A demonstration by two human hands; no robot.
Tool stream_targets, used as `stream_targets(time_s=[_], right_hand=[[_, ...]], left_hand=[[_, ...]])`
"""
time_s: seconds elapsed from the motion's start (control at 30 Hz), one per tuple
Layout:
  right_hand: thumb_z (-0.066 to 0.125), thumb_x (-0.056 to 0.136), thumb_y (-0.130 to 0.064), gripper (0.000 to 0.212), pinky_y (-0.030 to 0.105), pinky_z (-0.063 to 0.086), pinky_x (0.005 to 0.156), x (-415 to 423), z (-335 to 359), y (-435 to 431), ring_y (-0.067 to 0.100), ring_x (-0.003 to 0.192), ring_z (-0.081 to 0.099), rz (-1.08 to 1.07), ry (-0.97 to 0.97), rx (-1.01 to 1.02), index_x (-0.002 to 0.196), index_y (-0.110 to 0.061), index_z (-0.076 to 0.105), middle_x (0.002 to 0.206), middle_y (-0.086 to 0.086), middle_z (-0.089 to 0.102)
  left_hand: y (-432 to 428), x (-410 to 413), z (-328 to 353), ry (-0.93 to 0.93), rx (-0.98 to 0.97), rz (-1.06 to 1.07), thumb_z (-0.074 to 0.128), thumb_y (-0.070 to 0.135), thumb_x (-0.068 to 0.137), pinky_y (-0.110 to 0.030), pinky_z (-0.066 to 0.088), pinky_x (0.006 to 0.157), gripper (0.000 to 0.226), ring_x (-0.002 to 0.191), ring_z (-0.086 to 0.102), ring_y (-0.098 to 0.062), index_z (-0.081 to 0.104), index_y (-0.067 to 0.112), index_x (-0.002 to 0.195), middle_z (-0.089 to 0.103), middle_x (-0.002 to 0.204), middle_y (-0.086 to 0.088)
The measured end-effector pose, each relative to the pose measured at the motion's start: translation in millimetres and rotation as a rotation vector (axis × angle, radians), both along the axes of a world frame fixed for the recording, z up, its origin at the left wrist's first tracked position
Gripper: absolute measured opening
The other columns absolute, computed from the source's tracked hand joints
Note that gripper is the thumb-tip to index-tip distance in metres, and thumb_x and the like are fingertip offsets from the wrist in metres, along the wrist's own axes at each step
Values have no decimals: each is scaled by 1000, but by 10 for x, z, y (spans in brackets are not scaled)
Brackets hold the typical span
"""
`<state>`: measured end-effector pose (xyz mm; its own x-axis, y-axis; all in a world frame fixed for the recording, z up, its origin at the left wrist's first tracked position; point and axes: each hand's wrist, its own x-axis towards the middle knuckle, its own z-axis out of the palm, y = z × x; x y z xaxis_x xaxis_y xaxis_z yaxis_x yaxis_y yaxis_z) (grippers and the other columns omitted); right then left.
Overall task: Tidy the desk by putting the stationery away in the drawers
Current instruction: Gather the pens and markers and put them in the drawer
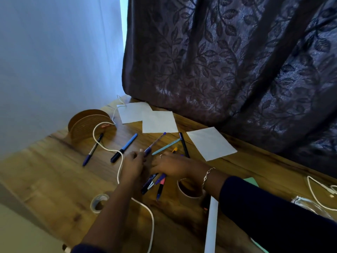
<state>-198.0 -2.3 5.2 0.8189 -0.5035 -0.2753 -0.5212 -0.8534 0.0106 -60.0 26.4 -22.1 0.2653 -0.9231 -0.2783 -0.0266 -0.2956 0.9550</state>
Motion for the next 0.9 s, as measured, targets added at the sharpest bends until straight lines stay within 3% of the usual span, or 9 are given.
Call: stream_targets(time_s=[0.27,0.37,0.47,0.67,0.77,0.9], right_hand=[[53,89,-11,35,36,40,95,-15,17,13,24,113,46,-3,151,40,124,-15,55,121,9,51],[52,90,-15,28,37,35,99,-40,88,-11,24,114,46,-20,68,7,119,-16,56,120,7,55],[53,91,-20,33,37,37,100,-147,212,-122,24,114,50,-248,-124,68,124,-15,52,120,9,58],[65,84,-13,40,33,46,84,-511,221,-629,27,99,59,-990,-613,168,122,-5,55,111,17,64],[73,77,-13,51,39,51,86,-595,25,-746,29,97,61,-1222,-594,213,122,-3,52,110,16,63],[75,76,-21,57,38,48,91,-494,-206,-714,31,110,57,-1263,-469,140,124,-5,49,121,15,59]], left_hand=[[-12,-49,-48,26,-13,-17,39,29,99,-41,46,78,27,86,56,-26,56,16,83,60,92,-15],[-18,-32,-83,33,-33,-17,38,29,99,-34,44,68,29,76,53,-19,56,14,83,58,88,-14],[-17,-1,-115,42,-53,-28,38,30,99,-27,45,64,31,75,54,-21,57,9,86,57,84,-13],[4,-69,-165,-94,-78,-120,39,30,98,-34,46,71,27,83,57,-23,59,11,95,62,90,-9],[25,-87,-188,-122,-101,-128,44,26,97,-37,49,74,22,87,60,-28,59,10,95,64,93,-8],[28,-92,-210,-147,-104,-147,45,24,96,-40,50,79,18,90,60,-26,58,12,97,64,96,-9]])
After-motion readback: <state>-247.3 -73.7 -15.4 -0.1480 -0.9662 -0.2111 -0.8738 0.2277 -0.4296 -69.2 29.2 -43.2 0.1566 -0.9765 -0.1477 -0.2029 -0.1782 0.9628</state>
